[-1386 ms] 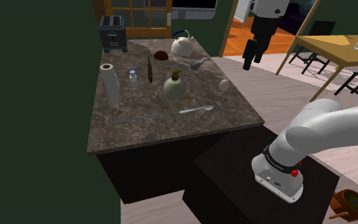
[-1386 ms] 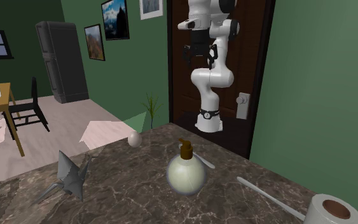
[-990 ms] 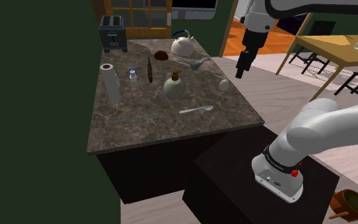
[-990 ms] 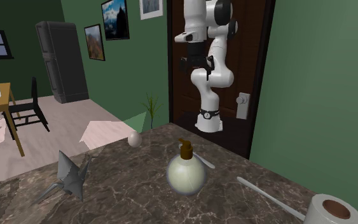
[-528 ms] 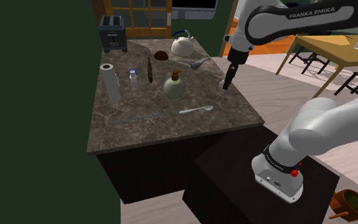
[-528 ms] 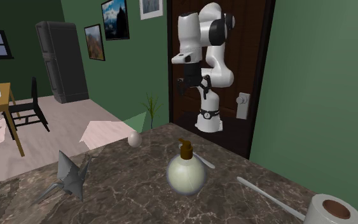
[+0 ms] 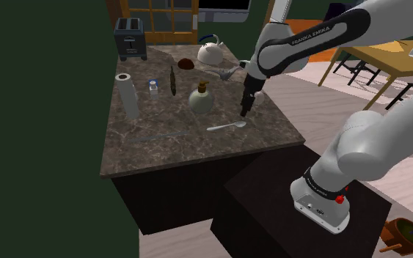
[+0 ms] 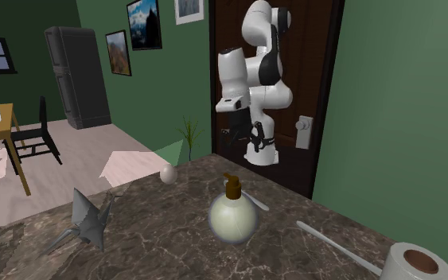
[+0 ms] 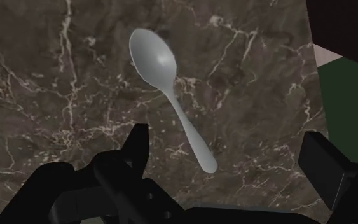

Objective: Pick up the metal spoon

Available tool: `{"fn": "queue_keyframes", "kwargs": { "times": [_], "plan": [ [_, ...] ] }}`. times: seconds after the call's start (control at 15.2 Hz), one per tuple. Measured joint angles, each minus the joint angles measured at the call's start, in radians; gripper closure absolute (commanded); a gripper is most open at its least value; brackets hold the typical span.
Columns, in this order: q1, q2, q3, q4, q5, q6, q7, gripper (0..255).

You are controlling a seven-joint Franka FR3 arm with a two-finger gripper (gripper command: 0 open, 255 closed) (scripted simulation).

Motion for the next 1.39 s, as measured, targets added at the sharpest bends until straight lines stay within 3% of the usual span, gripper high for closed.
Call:
{"fn": "queue_keyframes", "kwargs": {
  "times": [0.2, 0.4, 0.99, 1.06, 1.39],
  "plan": [
    [0.061, 0.115, -0.044, 0.026, 0.084, 0.097, -0.152, 0],
    [0.131, 0.255, -0.073, 0.063, 0.221, 0.195, -0.336, 0],
    [0.169, 0.418, -0.068, 0.089, 0.423, 0.304, -0.542, 0],
    [0.169, 0.424, -0.067, 0.09, 0.431, 0.308, -0.549, 255],
    [0.169, 0.43, -0.066, 0.091, 0.439, 0.312, -0.556, 255]
  ]
}}
